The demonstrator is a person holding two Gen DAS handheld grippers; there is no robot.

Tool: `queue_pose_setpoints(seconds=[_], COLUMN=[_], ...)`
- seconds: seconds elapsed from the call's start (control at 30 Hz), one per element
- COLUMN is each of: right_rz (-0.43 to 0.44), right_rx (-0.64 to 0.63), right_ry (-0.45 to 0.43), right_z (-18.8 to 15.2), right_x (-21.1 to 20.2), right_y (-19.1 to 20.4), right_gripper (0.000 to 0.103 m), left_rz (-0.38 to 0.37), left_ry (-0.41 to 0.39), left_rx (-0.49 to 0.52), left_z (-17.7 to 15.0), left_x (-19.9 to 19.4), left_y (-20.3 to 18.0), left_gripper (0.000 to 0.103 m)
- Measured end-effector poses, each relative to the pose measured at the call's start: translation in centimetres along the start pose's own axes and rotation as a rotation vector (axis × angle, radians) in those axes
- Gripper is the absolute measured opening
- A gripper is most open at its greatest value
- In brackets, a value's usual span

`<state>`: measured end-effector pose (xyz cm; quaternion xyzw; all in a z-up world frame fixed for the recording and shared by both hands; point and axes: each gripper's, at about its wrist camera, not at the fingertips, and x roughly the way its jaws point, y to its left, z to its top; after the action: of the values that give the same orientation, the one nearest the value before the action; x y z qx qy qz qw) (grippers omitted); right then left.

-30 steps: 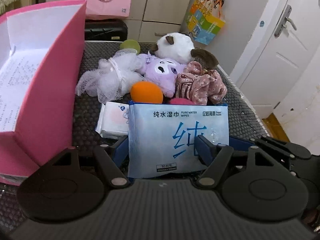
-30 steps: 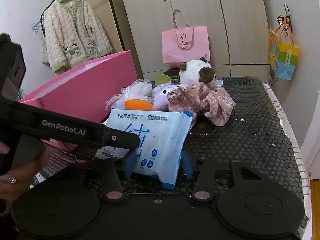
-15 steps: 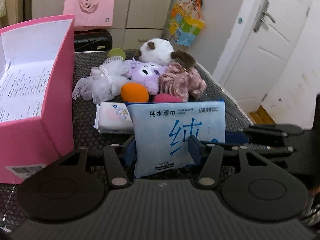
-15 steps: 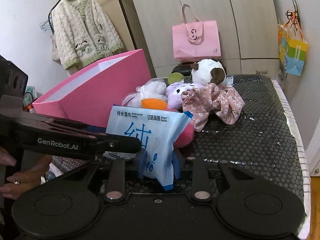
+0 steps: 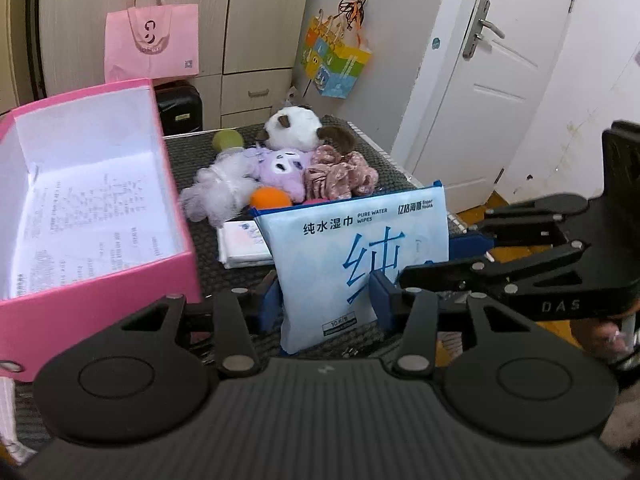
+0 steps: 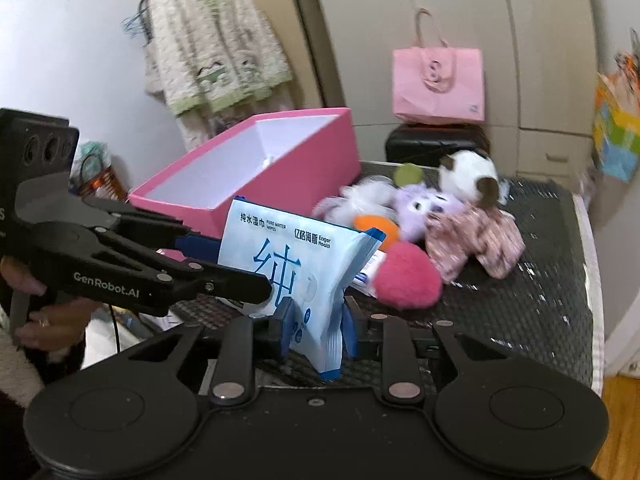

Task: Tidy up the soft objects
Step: 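Carry the wipes pack over the pink box and release it inside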

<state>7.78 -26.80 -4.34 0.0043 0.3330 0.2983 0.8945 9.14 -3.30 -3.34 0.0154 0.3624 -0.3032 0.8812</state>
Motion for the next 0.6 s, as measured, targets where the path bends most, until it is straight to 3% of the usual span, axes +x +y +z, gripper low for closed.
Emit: queue_pose_setpoints(seconds=[0.17, 0.37, 0.6], right_rz=[0.028, 0.068, 0.097], right_rx=[-0.075, -0.193, -0.238], right_ry=[0.01, 0.001, 0.03], right_z=[1.7, 4.5, 7.4], right_x=[0.7, 1.1, 3.2], right_y=[2.2, 5.2, 7.1], right_gripper=[0.03, 0.029, 0.028], left_rz=[0.031, 0.097, 0.154], left_ry=[-0.002, -0.081, -0.126], left_rx=[0.006, 0.033, 0.016], left_z=[0.2, 0.7, 1.3], left_x=[-2.6, -6.5, -8.9], left_y=[1.4, 2.7, 4.7], left_gripper=[0.044, 0.044, 0.044])
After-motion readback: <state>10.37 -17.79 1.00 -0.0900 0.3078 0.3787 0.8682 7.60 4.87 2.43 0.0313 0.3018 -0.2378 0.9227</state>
